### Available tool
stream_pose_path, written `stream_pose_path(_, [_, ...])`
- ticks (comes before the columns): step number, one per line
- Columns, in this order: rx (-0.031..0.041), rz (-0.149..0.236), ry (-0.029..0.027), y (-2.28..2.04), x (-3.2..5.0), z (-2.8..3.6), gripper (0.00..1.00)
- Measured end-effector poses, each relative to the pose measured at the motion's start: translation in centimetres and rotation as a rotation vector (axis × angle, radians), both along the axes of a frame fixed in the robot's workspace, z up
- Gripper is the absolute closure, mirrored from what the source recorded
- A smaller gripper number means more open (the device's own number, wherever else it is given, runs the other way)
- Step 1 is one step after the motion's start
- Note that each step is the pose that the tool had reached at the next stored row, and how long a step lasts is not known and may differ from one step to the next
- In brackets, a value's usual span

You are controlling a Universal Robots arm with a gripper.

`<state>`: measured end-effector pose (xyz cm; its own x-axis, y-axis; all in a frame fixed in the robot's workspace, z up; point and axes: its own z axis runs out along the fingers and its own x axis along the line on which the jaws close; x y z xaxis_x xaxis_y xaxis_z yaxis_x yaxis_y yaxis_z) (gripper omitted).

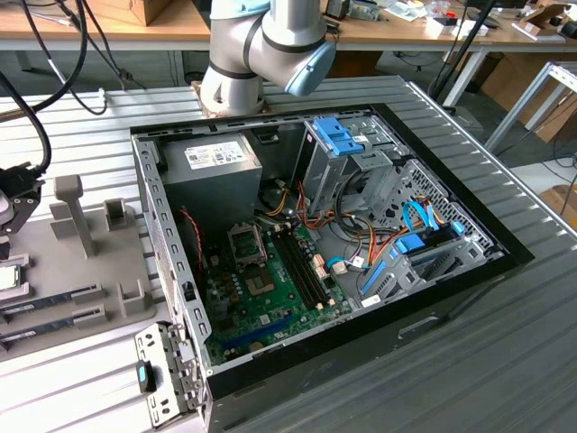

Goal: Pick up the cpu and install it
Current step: 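Pick up the cpu and move it towards the insertion slot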

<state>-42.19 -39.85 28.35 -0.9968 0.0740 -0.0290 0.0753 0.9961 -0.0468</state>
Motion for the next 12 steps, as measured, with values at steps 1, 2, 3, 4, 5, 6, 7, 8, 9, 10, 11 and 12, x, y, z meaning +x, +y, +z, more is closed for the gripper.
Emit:
stream_pose_path(1, [0.0000, 0.000, 0.0000, 0.11, 0.00, -0.02, 0.89])
stream_pose_path(2, [0.0000, 0.000, 0.0000, 0.19, 0.00, -0.03, 0.89])
stream_pose_path(3, [0.0000, 0.000, 0.0001, 0.25, 0.00, -0.04, 0.89])
stream_pose_path(4, [0.0000, 0.000, 0.0000, 0.36, 0.00, -0.06, 0.89])
stream_pose_path(5, [0.0001, 0.000, -0.0001, 0.50, 0.00, -0.12, 0.89])
stream_pose_path(6, [0.0000, 0.000, 0.0000, 0.54, 0.00, -0.14, 0.89])
stream_pose_path(7, [0.0000, 0.000, 0.0000, 0.58, 0.00, -0.18, 0.89])
stream_pose_path(8, [-0.0001, 0.000, 0.0001, 0.62, 0.00, -0.23, 0.89])
stream_pose_path(9, [-0.0001, 0.000, 0.0003, 0.63, 0.00, -0.26, 0.89])
stream_pose_path(10, [0.0000, 0.000, 0.0001, 0.63, 0.00, -0.32, 0.89])
stream_pose_path(11, [0.0000, 0.000, 0.0001, 0.64, 0.00, -0.39, 0.89])
stream_pose_path(12, [0.0000, 0.000, 0.0001, 0.64, 0.00, -0.44, 0.89])
